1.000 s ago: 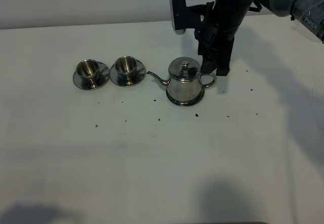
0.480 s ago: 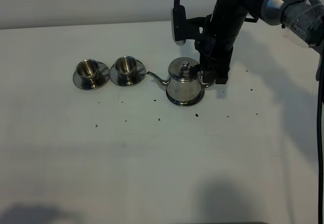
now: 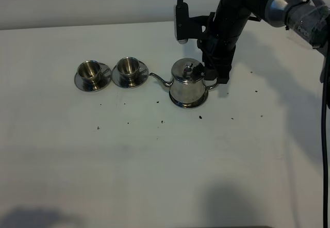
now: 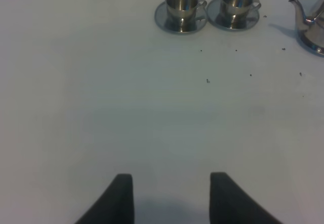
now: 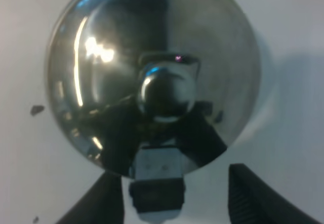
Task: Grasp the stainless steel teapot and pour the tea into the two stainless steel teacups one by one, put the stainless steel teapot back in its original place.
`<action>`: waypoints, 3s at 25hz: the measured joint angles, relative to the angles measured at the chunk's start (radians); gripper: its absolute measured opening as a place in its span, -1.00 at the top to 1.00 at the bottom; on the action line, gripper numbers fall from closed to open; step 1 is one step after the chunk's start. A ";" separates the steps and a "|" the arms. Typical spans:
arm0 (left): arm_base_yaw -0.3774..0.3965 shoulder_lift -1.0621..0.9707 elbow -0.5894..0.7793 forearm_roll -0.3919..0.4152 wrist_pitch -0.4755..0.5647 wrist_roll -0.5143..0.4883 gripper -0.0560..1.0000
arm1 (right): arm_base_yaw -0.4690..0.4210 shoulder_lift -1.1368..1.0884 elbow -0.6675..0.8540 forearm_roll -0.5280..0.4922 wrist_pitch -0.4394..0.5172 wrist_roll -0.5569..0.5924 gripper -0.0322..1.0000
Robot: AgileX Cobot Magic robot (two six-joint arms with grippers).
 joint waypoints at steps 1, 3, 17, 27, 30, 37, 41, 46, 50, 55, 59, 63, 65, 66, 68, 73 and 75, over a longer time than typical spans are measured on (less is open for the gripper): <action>0.000 0.000 0.000 0.000 0.000 0.000 0.16 | 0.000 0.004 0.000 -0.001 0.000 0.000 0.06; 0.000 0.000 0.000 0.000 0.000 0.000 0.16 | 0.000 0.015 0.000 -0.002 0.000 0.000 0.06; 0.000 0.000 0.000 0.000 0.000 0.000 0.16 | 0.042 0.028 0.000 -0.091 -0.014 0.021 0.06; 0.000 0.000 0.000 0.000 0.000 0.000 0.16 | 0.051 0.028 0.000 -0.134 -0.022 0.035 0.06; 0.000 0.000 0.000 0.000 0.000 0.000 0.16 | 0.051 0.029 0.000 -0.144 -0.022 0.044 0.06; 0.000 0.000 0.000 0.000 0.000 0.000 0.16 | 0.062 0.056 0.000 -0.151 -0.025 0.049 0.14; 0.000 0.000 0.000 0.000 0.000 0.000 0.16 | 0.066 0.056 0.000 -0.169 -0.029 0.053 0.19; 0.000 0.000 0.000 0.000 0.000 0.001 0.16 | 0.069 0.056 0.000 -0.179 -0.029 0.054 0.23; 0.000 0.000 0.000 0.000 0.000 0.000 0.16 | 0.069 0.056 0.000 -0.189 -0.029 0.059 0.39; 0.000 0.000 0.000 0.000 0.000 0.000 0.16 | 0.069 0.056 0.000 -0.195 -0.029 0.061 0.58; 0.000 0.000 0.000 0.000 0.000 0.000 0.16 | 0.069 0.056 0.000 -0.199 -0.029 0.061 0.59; 0.000 0.000 0.000 0.000 0.000 0.000 0.16 | 0.069 0.056 0.000 -0.201 -0.015 0.070 0.59; 0.000 0.000 0.000 0.000 0.000 0.000 0.16 | 0.069 0.056 0.000 -0.201 -0.009 0.079 0.59; 0.000 0.000 0.000 0.000 0.000 0.000 0.16 | 0.069 0.055 0.000 -0.201 -0.008 0.085 0.59; 0.000 0.000 0.000 0.000 0.000 0.000 0.16 | 0.069 0.053 0.000 -0.199 -0.002 0.092 0.59; 0.000 0.000 0.000 0.000 0.000 0.000 0.16 | 0.069 0.037 0.000 -0.193 0.023 0.097 0.59; 0.000 0.000 0.000 0.000 0.000 0.000 0.16 | 0.069 0.034 0.000 -0.187 0.025 0.099 0.59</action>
